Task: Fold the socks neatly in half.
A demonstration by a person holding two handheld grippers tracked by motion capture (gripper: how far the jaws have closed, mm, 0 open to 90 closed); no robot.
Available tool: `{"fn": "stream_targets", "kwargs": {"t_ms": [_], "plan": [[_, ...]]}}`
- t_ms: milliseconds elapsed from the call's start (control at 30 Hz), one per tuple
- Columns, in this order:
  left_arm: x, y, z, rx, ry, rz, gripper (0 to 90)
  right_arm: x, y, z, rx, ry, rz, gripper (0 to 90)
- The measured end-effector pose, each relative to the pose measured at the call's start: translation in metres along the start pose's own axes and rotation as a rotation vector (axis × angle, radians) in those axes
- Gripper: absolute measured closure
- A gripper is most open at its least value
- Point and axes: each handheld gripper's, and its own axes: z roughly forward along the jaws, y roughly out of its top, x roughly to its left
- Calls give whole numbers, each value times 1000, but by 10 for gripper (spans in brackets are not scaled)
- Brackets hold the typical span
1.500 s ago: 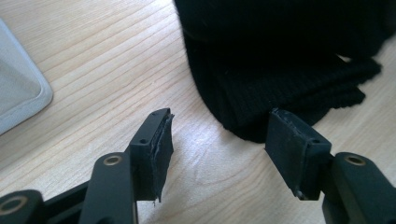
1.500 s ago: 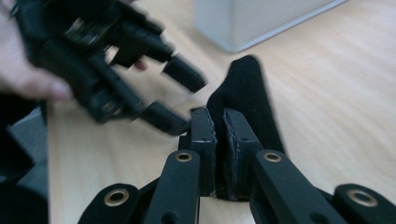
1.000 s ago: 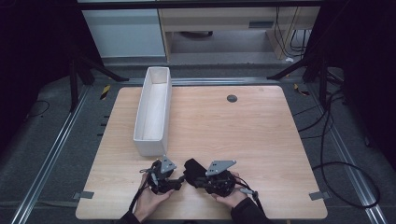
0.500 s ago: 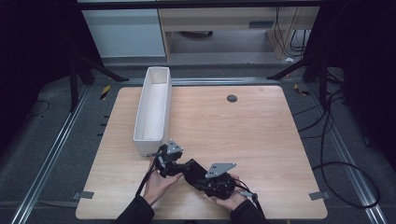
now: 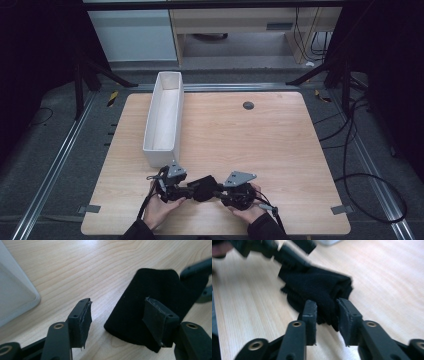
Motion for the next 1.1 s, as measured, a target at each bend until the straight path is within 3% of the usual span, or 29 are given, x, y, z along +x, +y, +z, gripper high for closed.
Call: {"fn": "stream_targets", "kwargs": {"t_ms": [133, 433, 533, 700, 900, 1100], "plan": [[-4, -3, 1, 5, -7, 2, 376, 0, 6, -7, -56, -10, 1, 620], [-10, -7, -2, 13, 3, -13, 361, 4, 20, -9, -199, -63, 53, 526], [-12, -7, -2, 15, -2, -13, 352, 3, 23, -4, -175, -74, 56, 518], [-10, -7, -4, 10, -18, -18, 344, -2, 8, 10, -59, -87, 61, 519], [-1, -1, -11, -15, -34, -37, 325, -7, 0, 8, -40, -72, 80, 518], [-1, 0, -7, -3, -92, -51, 315, -6, -3, 7, -45, -71, 78, 519]]}}
